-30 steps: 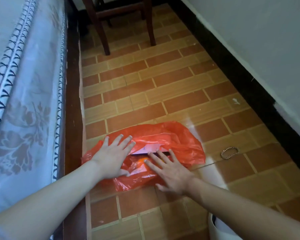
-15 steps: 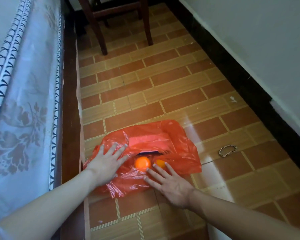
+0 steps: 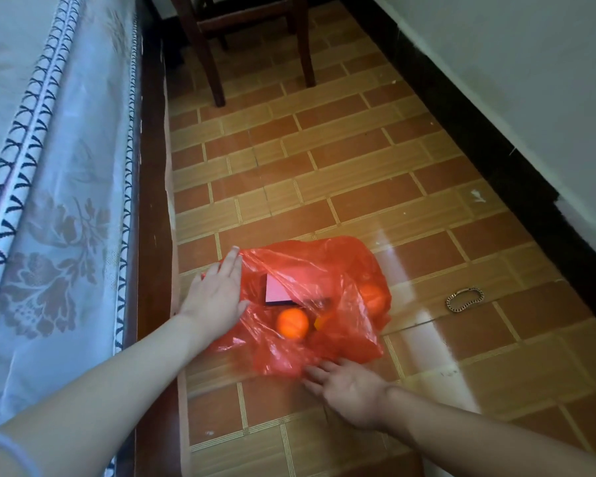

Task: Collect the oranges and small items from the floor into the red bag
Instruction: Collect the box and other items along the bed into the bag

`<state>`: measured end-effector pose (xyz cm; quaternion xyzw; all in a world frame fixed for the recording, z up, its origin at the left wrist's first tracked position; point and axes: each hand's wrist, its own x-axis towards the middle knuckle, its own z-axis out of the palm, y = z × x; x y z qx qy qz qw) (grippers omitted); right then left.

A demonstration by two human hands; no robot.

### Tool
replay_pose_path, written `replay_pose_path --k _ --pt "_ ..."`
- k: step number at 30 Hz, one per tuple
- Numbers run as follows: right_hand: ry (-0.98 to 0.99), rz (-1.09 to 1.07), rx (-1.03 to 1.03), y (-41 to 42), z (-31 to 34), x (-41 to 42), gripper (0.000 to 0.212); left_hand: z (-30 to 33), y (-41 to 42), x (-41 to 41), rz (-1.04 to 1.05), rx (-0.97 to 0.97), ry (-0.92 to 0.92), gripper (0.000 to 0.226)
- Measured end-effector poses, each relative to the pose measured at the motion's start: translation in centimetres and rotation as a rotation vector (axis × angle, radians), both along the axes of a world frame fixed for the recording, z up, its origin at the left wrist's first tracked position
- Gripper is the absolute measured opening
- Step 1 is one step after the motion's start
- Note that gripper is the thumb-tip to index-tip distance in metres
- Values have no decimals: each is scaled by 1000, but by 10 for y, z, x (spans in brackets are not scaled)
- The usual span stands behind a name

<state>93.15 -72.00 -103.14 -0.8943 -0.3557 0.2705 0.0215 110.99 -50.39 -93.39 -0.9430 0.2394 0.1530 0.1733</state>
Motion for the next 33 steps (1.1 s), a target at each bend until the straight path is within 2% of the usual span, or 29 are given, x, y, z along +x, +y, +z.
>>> replay_pose_path --k 3,6,10,12,15,18,22,27,30,33 --pt "-306 3 178 9 20 23 56 -5 -4 -6 -10 -11 -20 102" --pt "-483 -115 156 4 35 69 64 -4 -6 -8 -42 23 -22 112" --pt "-354 -159 -173 -42 17 118 66 -8 -1 -4 -66 72 -11 132" --pt "-311 -159 -254 -67 5 127 65 -13 2 -2 -81 105 8 137" --pt "-246 -218 -275 -96 -7 131 73 -18 1 -3 -79 119 54 142" --pt "-166 -328 -138 -112 -15 126 85 -24 -3 -2 -68 116 108 145" --pt "-139 -489 100 -117 -15 115 86 -26 -22 1 82 13 185 134" --pt "-246 -525 242 -123 -17 80 78 -29 -56 -20 236 -259 155 92" --pt "-370 -617 343 -127 -16 51 77 -33 -61 -32 197 -327 97 86" --pt "-483 -805 435 -141 -16 21 74 -30 -60 -31 179 -353 38 86"
